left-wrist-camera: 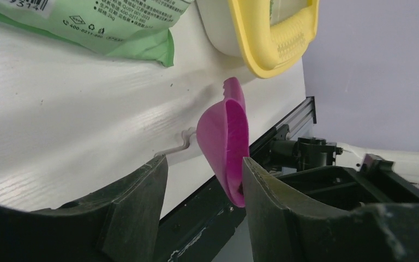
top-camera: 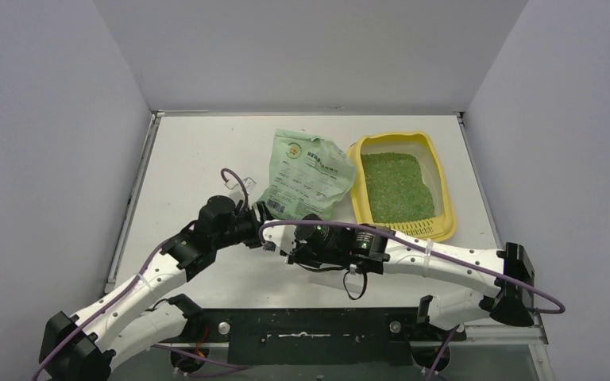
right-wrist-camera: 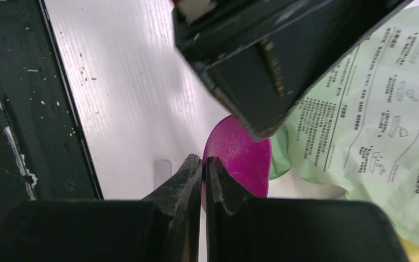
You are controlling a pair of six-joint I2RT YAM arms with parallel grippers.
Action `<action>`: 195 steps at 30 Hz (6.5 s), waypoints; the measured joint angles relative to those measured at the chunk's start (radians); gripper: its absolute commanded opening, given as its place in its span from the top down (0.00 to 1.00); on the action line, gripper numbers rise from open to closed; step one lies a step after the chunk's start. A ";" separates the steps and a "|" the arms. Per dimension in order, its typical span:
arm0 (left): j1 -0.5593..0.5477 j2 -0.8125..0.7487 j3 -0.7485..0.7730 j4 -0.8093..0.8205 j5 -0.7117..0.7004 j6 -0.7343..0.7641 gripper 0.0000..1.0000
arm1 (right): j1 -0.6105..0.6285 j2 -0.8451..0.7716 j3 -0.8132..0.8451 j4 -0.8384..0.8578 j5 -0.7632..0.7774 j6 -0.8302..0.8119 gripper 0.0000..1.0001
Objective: Fill the litter box with clean litter
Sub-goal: Pick up the spatula from the center of the board.
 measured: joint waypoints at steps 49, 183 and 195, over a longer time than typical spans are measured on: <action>0.013 -0.044 0.026 -0.053 -0.053 0.142 1.00 | -0.583 -0.320 -0.098 0.022 0.101 0.533 0.00; 0.340 0.171 0.093 0.476 0.599 -0.009 1.00 | -0.988 -0.237 -0.243 0.489 -1.208 1.185 0.49; 0.340 0.174 0.092 0.480 0.585 -0.009 1.00 | -0.998 -0.237 -0.246 0.539 -1.214 1.236 0.53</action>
